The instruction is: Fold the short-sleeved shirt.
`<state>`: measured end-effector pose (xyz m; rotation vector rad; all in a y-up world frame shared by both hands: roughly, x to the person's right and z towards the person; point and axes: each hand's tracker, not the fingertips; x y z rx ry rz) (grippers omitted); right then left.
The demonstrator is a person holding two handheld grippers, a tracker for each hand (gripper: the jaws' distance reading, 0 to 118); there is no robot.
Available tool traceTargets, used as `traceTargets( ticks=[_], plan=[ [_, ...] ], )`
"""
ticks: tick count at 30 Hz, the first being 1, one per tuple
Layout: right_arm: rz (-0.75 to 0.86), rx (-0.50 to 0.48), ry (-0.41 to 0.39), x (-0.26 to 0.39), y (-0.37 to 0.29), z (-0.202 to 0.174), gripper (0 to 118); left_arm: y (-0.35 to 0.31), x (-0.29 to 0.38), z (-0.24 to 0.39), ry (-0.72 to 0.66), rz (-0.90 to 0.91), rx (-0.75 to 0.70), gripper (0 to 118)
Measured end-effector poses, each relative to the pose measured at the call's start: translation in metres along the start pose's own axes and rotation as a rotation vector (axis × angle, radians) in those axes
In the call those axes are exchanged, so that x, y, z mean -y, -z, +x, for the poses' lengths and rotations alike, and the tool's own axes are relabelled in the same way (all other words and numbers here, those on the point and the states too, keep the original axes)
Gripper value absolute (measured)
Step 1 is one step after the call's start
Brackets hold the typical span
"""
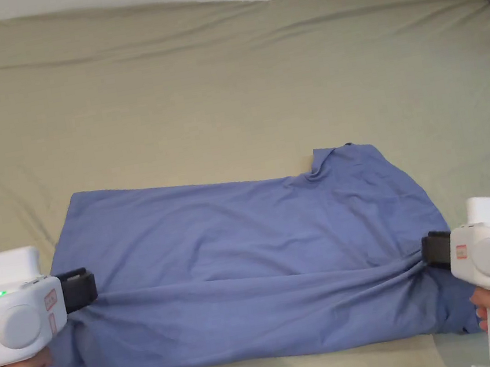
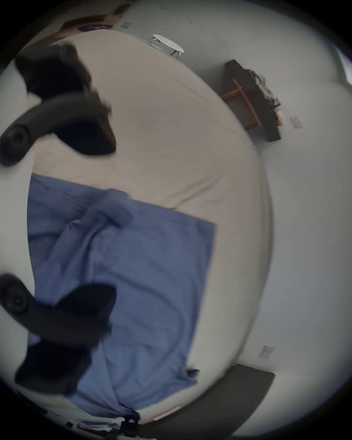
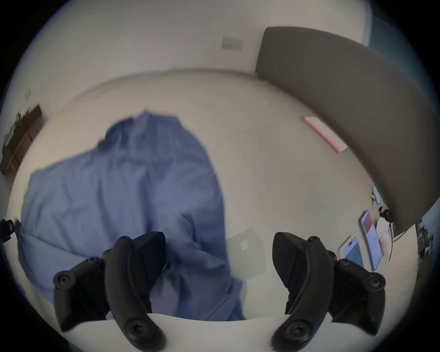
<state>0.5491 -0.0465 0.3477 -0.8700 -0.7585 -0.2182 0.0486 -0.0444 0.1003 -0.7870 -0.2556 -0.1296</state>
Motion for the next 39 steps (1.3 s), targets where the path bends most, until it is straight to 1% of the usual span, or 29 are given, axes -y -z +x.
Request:
traceTargets(
  ticks=[2, 7, 10, 11, 14, 15, 16, 18, 19, 20, 21, 22, 23, 24, 25, 26, 27, 28, 30, 33, 37, 39],
  plan=[
    [0.112, -0.017, 0.009, -0.014, -0.03, 0.01, 97, -0.033, -0.014, -0.002, -0.027, 0.107, 0.024, 116],
    [0.414, -0.057, -0.053, -0.036, -0.133, 0.011, 97, -0.126, -0.043, 0.007, 0.008, 0.343, 0.04, 116],
    [0.566, -0.079, -0.093, -0.035, -0.195, 0.0, 97, -0.179, -0.048, 0.015, 0.022, 0.463, 0.062, 115],
    [0.597, -0.082, -0.113, -0.032, -0.211, -0.006, 97, -0.194, -0.048, 0.019, 0.027, 0.496, 0.075, 115],
    [0.68, -0.09, -0.191, -0.02, -0.254, -0.025, 97, -0.233, -0.04, 0.031, 0.061, 0.591, 0.054, 112],
    [0.699, -0.102, -0.22, -0.015, -0.265, -0.032, 97, -0.245, -0.036, 0.035, 0.069, 0.628, 0.035, 108],
    [0.71, -0.111, -0.249, -0.009, -0.274, -0.038, 97, -0.255, -0.032, 0.04, 0.078, 0.655, 0.023, 97],
    [0.727, -0.115, -0.278, 0.001, -0.285, -0.05, 96, -0.265, -0.025, 0.047, 0.107, 0.658, 0.037, 75],
    [0.735, -0.126, -0.285, 0.007, -0.29, -0.055, 90, -0.27, -0.022, 0.051, 0.12, 0.661, 0.045, 59],
    [0.742, -0.139, -0.292, 0.011, -0.293, -0.059, 83, -0.273, -0.018, 0.055, 0.13, 0.666, 0.044, 47],
    [0.753, -0.147, -0.302, 0.016, -0.297, -0.063, 67, -0.275, -0.015, 0.058, 0.141, 0.674, 0.037, 37],
    [0.759, -0.154, -0.307, 0.02, -0.3, -0.067, 31, -0.277, -0.012, 0.062, 0.158, 0.677, 0.026, 21],
    [0.76, -0.155, -0.307, 0.022, -0.301, -0.07, 3, -0.278, -0.009, 0.065, 0.168, 0.684, 0.024, 12],
    [0.764, -0.149, -0.307, 0.024, -0.302, -0.072, 2, -0.279, -0.006, 0.067, 0.177, 0.685, 0.028, 5],
    [0.768, -0.172, -0.31, 0.027, -0.304, -0.073, 2, -0.28, -0.004, 0.07, 0.188, 0.684, 0.035, 4],
    [0.74, -0.215, -0.338, 0.027, -0.303, -0.074, 2, -0.281, -0.003, 0.072, 0.2, 0.681, 0.044, 0],
    [0.715, -0.239, -0.364, 0.027, -0.303, -0.076, 2, -0.281, -0.001, 0.073, 0.205, 0.685, 0.05, 0],
    [0.728, -0.222, -0.354, 0.03, -0.302, -0.077, 2, -0.282, -0.001, 0.074, 0.216, 0.677, 0.061, 0],
    [0.734, -0.198, -0.366, 0.032, -0.302, -0.077, 2, -0.284, -0.002, 0.075, 0.228, 0.671, 0.066, 0],
    [0.724, -0.205, -0.345, 0.03, -0.301, -0.072, 2, -0.282, -0.003, 0.072, 0.231, 0.659, 0.067, 0],
    [0.714, -0.208, -0.34, 0.03, -0.296, -0.067, 2, -0.259, -0.003, 0.062, 0.206, 0.585, 0.057, 0],
    [0.696, -0.205, -0.342, 0.031, -0.29, -0.065, 2, -0.241, -0.001, 0.055, 0.187, 0.516, 0.051, 0]
  ],
)
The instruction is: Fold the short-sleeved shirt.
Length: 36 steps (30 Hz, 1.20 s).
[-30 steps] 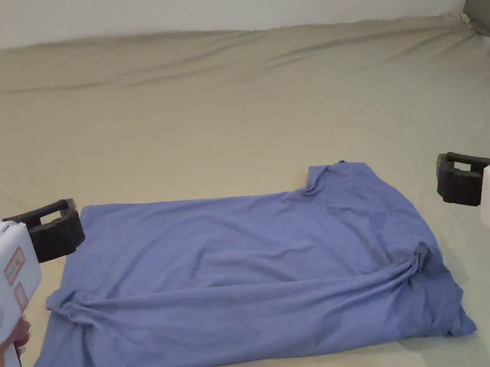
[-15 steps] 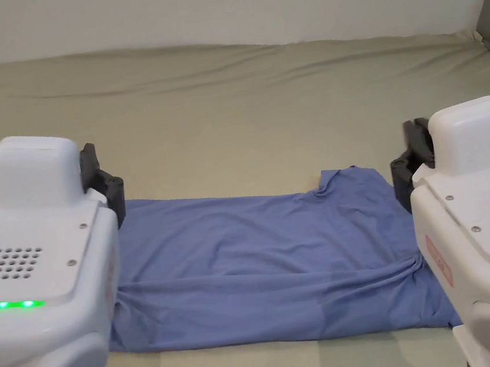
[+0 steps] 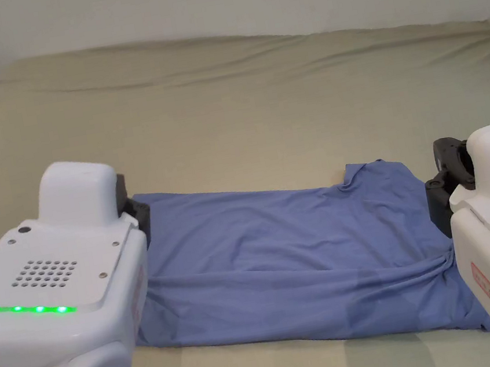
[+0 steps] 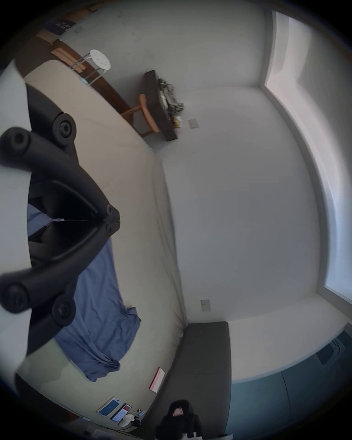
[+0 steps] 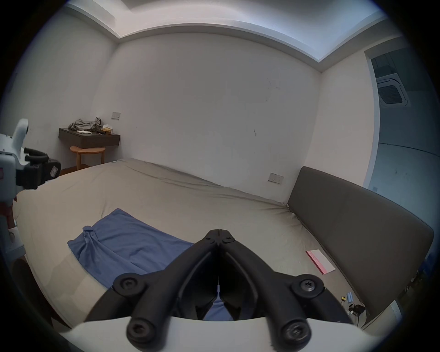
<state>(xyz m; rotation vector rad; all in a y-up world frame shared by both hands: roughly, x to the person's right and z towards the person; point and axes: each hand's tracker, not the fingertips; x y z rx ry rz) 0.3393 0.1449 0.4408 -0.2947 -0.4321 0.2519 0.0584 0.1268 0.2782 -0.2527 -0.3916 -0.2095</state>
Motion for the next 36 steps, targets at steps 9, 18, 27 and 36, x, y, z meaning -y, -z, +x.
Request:
traceTargets(
  ticks=[9, 18, 27, 36],
  plan=[
    [-0.099, 0.021, -0.009, 0.032, 0.014, 0.018, 2, 0.093, 0.102, -0.034, -0.097, -0.368, -0.036, 109],
    [-0.202, 0.093, -0.018, 0.059, 0.019, 0.048, 2, 0.176, 0.196, -0.069, -0.243, -0.663, -0.11, 107],
    [-0.289, 0.11, -0.014, 0.08, 0.036, 0.056, 2, 0.176, 0.19, -0.054, -0.187, -0.672, -0.028, 23],
    [-0.599, 0.045, 0.185, 0.142, 0.102, 0.071, 108, 0.14, 0.167, -0.053, -0.2, -0.52, -0.041, 9]
  ],
)
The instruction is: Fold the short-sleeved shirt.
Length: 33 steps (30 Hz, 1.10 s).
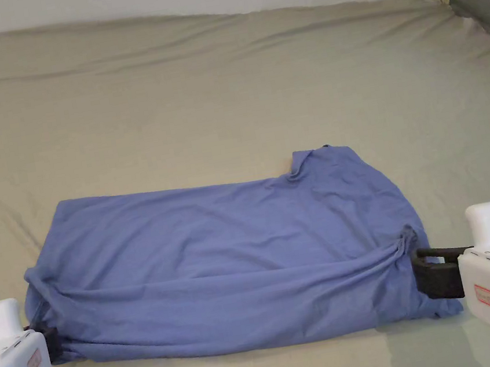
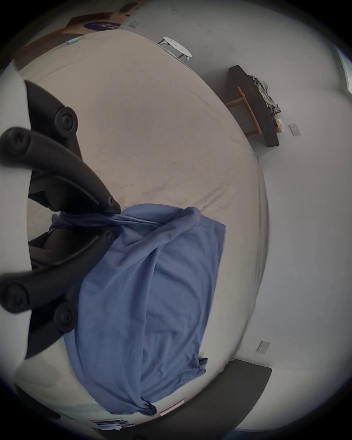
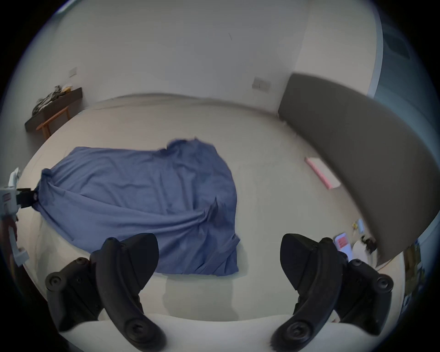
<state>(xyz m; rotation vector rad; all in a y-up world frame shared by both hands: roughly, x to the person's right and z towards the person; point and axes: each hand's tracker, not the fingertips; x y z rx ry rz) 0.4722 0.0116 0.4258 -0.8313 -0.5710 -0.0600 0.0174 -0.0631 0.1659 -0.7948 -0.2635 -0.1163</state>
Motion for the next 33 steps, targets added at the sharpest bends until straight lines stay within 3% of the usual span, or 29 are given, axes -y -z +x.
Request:
traceTargets(
  ticks=[8, 12, 13, 14, 15, 16, 17, 18, 19, 20, 24, 33],
  plan=[
    [-0.363, -0.001, 0.129, 0.023, 0.126, 0.026, 108, -0.033, -0.004, 0.01, 0.043, 0.045, -0.006, 9],
    [-0.339, -0.036, 0.14, 0.024, 0.13, 0.023, 102, -0.02, 0.0, 0.004, 0.053, 0.033, -0.017, 9],
    [-0.322, -0.049, 0.086, 0.023, 0.129, 0.019, 90, -0.019, 0.001, 0.002, 0.051, 0.025, -0.016, 9],
    [-0.309, -0.052, 0.035, 0.022, 0.127, 0.016, 71, -0.018, 0.002, 0.002, 0.047, 0.023, -0.017, 9],
    [-0.289, -0.094, 0.007, 0.021, 0.12, 0.011, 40, -0.017, 0.003, 0.001, 0.041, 0.019, -0.018, 9],
    [-0.292, -0.177, 0.034, 0.019, 0.118, 0.009, 14, -0.016, 0.004, 0.0, 0.04, 0.016, -0.02, 9],
    [-0.295, -0.232, 0.066, 0.018, 0.118, 0.008, 14, -0.016, 0.004, 0.0, 0.038, 0.016, -0.021, 9],
    [-0.296, -0.172, 0.044, 0.018, 0.119, 0.002, 14, -0.017, 0.004, 0.0, 0.033, 0.014, -0.021, 9],
    [-0.3, -0.117, -0.029, 0.016, 0.118, -0.003, 14, -0.017, 0.003, -0.001, 0.03, 0.014, -0.02, 9],
    [-0.295, -0.132, -0.04, 0.015, 0.115, -0.004, 14, -0.019, 0.002, -0.002, 0.026, 0.014, -0.018, 9],
    [-0.228, -0.132, 0.024, 0.003, 0.077, 0.006, 14, -0.039, -0.006, -0.007, 0.031, 0.042, -0.012, 9],
    [-0.209, -0.15, 0.005, -0.004, -0.003, 0.015, 14, -0.092, 0.004, -0.03, 0.08, 0.073, -0.04, 9]
  ],
)
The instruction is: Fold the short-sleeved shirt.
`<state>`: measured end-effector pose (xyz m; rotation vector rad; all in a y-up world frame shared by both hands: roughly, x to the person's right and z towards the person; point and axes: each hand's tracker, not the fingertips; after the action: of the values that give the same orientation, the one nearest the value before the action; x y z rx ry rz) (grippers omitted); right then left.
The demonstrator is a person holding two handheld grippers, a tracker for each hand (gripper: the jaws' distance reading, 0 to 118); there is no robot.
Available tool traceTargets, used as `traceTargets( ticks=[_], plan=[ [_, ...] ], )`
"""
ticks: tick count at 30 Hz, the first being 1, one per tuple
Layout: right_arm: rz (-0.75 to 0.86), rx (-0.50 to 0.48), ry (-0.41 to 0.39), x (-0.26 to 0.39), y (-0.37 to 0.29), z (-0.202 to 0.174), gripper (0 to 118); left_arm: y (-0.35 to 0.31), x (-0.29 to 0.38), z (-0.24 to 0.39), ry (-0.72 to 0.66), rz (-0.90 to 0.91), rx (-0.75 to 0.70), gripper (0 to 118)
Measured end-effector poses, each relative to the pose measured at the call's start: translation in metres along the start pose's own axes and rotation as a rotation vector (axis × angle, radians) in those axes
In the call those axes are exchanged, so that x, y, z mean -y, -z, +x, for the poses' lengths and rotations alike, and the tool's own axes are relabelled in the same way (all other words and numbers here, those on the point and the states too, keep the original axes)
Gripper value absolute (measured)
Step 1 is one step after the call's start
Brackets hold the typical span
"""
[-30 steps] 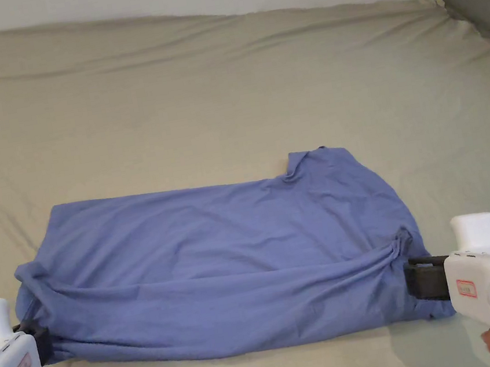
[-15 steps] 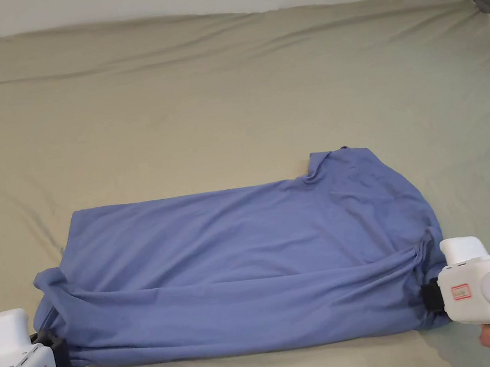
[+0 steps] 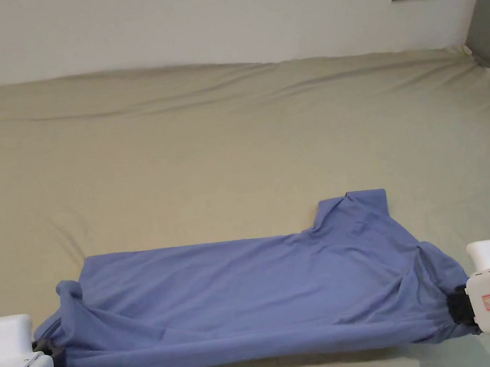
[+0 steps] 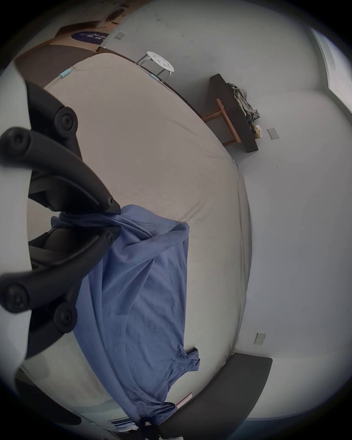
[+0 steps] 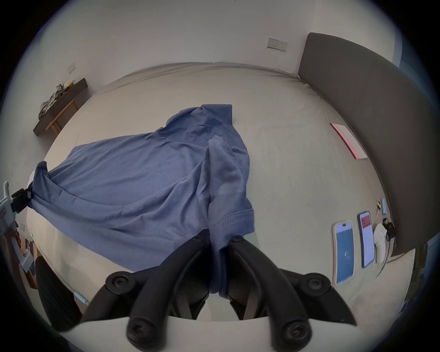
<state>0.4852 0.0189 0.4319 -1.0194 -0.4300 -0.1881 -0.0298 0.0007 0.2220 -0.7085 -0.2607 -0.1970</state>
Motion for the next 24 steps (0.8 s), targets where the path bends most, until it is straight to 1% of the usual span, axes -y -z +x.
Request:
traceTargets(
  ticks=[3, 6, 10, 15, 16, 17, 18, 19, 20, 21, 22, 23, 24],
  plan=[
    [-0.074, -0.025, 0.03, 0.023, -0.002, -0.003, 14, -0.01, 0.025, -0.008, -0.002, -0.051, -0.007, 9],
    [-0.13, -0.014, 0.03, 0.052, 0.008, -0.009, 14, -0.011, 0.056, -0.013, 0.001, -0.129, -0.008, 9],
    [-0.179, -0.009, 0.05, 0.085, 0.028, -0.012, 14, 0.0, 0.09, -0.016, 0.029, -0.227, -0.003, 9],
    [-0.213, -0.003, 0.078, 0.103, 0.054, -0.01, 15, 0.027, 0.115, -0.014, 0.031, -0.316, -0.004, 8],
    [-0.209, 0.001, 0.082, 0.104, 0.056, -0.01, 19, 0.027, 0.117, -0.012, 0.03, -0.301, -0.006, 9],
    [-0.205, 0.004, 0.089, 0.103, 0.057, -0.01, 28, 0.023, 0.114, -0.01, 0.035, -0.286, -0.016, 9],
    [-0.205, 0.012, 0.102, 0.101, 0.053, -0.011, 42, 0.022, 0.112, -0.01, 0.039, -0.291, -0.016, 9],
    [-0.208, 0.035, 0.104, 0.1, 0.052, -0.01, 42, 0.023, 0.111, -0.011, 0.041, -0.293, -0.015, 9],
    [-0.21, 0.086, 0.084, 0.099, 0.051, -0.009, 50, 0.023, 0.111, -0.012, 0.037, -0.295, -0.011, 9],
    [-0.21, 0.158, 0.044, 0.099, 0.051, -0.006, 57, 0.022, 0.11, -0.015, 0.025, -0.297, -0.005, 9],
    [-0.205, 0.176, 0.025, 0.098, 0.05, -0.003, 83, 0.02, 0.108, -0.016, 0.018, -0.294, -0.006, 22],
    [-0.2, 0.171, 0.02, 0.097, 0.047, 0.0, 94, 0.017, 0.105, -0.016, 0.018, -0.285, -0.03, 38],
    [-0.188, 0.164, 0.028, 0.094, 0.04, 0.004, 98, 0.013, 0.101, -0.02, 0.021, -0.275, -0.035, 59]
  ],
)
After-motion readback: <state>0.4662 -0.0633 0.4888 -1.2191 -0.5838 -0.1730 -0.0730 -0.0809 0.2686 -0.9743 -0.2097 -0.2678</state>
